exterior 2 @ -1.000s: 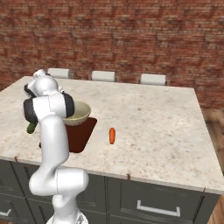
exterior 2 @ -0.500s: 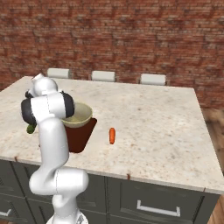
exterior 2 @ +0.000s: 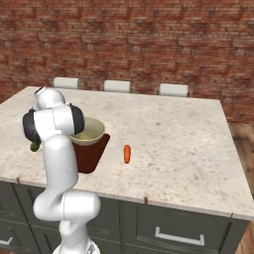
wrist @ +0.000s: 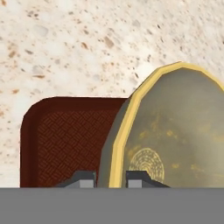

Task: Place the two vegetables and bowl onto the tray for setting up a vegetable dip station.

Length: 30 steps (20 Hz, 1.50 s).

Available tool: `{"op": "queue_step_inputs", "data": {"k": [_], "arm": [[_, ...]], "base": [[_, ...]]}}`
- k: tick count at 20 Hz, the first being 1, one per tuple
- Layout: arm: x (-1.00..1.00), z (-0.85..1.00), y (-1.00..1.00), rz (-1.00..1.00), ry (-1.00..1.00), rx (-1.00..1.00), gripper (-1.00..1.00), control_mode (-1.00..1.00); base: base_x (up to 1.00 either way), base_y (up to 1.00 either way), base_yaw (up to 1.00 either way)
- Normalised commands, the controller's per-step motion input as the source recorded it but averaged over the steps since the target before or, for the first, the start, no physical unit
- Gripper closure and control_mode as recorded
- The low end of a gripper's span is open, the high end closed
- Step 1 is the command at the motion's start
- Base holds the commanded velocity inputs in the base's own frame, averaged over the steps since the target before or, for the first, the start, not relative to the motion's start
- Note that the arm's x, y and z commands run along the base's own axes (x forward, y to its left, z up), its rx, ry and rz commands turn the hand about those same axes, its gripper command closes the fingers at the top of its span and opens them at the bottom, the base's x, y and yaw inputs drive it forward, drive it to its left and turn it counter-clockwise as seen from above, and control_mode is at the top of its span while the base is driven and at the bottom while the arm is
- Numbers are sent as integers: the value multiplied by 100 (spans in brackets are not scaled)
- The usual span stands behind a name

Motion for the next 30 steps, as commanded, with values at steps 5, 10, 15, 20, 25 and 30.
{"op": "queue_step_inputs", "data": {"k": [5, 10, 15, 20, 25, 30], "arm": [[1, -1, 8, 10, 0, 0, 100, -100], [0, -7, 14, 8, 0, 0, 100, -100], [2, -13, 14, 4, 0, 0, 100, -100], [5, -17, 7, 2, 0, -1, 100, -100], [11, -18, 1, 0, 6, -3, 100, -100], [1, -4, 0, 1, 6, 0, -100, -100]], "base": [[0, 0, 0], [0, 0, 0], [0, 0, 0], [0, 0, 0], [0, 0, 0], [0, 0, 0]]}}
